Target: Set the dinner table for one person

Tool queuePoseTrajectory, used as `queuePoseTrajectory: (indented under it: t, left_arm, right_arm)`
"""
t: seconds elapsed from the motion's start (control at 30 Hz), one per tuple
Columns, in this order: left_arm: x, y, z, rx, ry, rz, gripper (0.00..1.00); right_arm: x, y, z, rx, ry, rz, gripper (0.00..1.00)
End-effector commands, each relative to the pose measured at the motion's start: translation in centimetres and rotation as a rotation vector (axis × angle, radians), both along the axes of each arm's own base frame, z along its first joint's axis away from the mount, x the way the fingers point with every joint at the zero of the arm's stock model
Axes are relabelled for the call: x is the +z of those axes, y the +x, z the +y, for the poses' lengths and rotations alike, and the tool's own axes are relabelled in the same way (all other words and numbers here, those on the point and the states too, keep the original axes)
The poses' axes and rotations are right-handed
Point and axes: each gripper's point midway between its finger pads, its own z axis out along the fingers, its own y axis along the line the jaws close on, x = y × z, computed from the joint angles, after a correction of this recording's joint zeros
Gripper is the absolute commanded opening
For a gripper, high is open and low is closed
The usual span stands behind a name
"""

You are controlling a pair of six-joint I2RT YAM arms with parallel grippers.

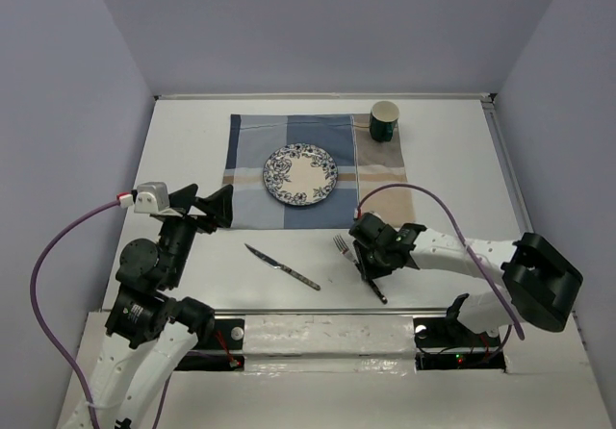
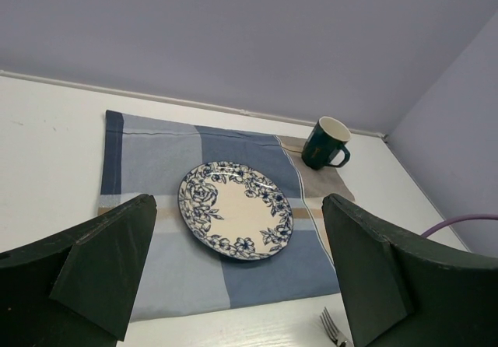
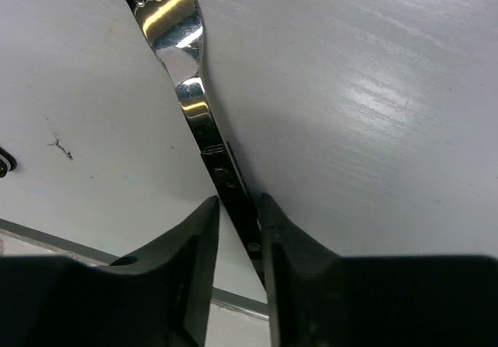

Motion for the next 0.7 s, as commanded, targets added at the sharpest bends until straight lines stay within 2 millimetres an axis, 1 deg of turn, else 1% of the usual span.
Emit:
queuePoseTrajectory:
  t: [0.0, 0.03, 0.07, 0.13, 0.17, 0.23, 0.27, 0.3, 0.37, 0.4, 0.43, 0.47, 0.5, 0.53, 0.57, 0.6, 0.67]
  left_arm:
    - [1.7, -0.4, 0.2, -0.002, -0.021, -0.061, 0.99]
    - [1.6, -0.3, 0.2, -0.002, -0.020, -0.059, 0.99]
    - [1.7, -0.4, 0.1, -0.003, -0.020, -0.061, 0.99]
    - [1.7, -0.4, 0.1, -0.004, -0.019, -0.063, 0.99]
    - [1.8, -0.4, 0.2, -0.001, -0.019, -0.064, 0.99]
    - [1.9, -0.4, 0.5, 0.015, -0.017, -0.068, 0.99]
    - [2.0, -0.4, 0.8, 0.029, -0.019, -0.071, 0.99]
    - [2.0, -0.4, 0.9, 0.034, -0.019, -0.072, 0.99]
    - [2.1, -0.3, 1.3, 0.054, -0.019, -0.072, 0.99]
    - [2.0, -0.3, 1.6, 0.066, -0.019, -0.070, 0.99]
    - [2.0, -0.3, 1.8, 0.078, -0.022, -0.067, 0.99]
    - [1.7, -0.2, 2.6, 0.119, -0.025, -0.053, 0.99]
    - [1.8, -0.2, 3.2, 0.149, -0.032, -0.049, 0.99]
    - [1.9, -0.4, 4.1, 0.196, -0.048, -0.048, 0.99]
    - [1.8, -0.5, 4.5, 0.213, -0.052, -0.046, 0.99]
    - [1.8, -0.5, 4.6, 0.220, -0.055, -0.047, 0.99]
    - [1.8, -0.5, 4.5, 0.215, -0.056, -0.044, 0.99]
  right_arm:
    - [0.9, 0.8, 0.8, 0.002, -0.012, -0.045, 0.13]
    - [1.0, 0.6, 0.9, 0.008, -0.015, -0.048, 0.06]
    - [1.7, 0.8, 0.9, 0.000, -0.013, -0.054, 0.01]
    - [3.0, 0.6, 1.5, 0.019, -0.011, -0.083, 0.00]
    - [5.1, 1.0, 2.3, 0.023, 0.020, -0.116, 0.00]
    - [7.7, 2.2, 3.4, 0.026, 0.062, -0.173, 0.00]
    - [9.1, 3.1, 4.1, 0.038, 0.086, -0.218, 0.00]
    - [11.7, 4.8, 5.8, 0.033, 0.130, -0.281, 0.00]
    - [14.2, 7.6, 7.7, 0.004, 0.150, -0.383, 0.00]
    - [15.8, 9.0, 9.5, 0.005, 0.188, -0.430, 0.00]
    - [17.2, 10.9, 12.1, 0.005, 0.221, -0.468, 0.00]
    - [18.6, 12.5, 14.2, 0.005, 0.272, -0.519, 0.00]
    - [19.2, 13.6, 15.7, 0.000, 0.289, -0.543, 0.00]
    - [20.3, 15.8, 18.5, -0.008, 0.314, -0.585, 0.00]
    - [20.5, 18.1, 21.3, -0.016, 0.335, -0.595, 0.00]
    - [20.5, 18.1, 21.3, -0.020, 0.338, -0.593, 0.00]
    - [20.5, 19.8, 24.3, -0.015, 0.391, -0.574, 0.00]
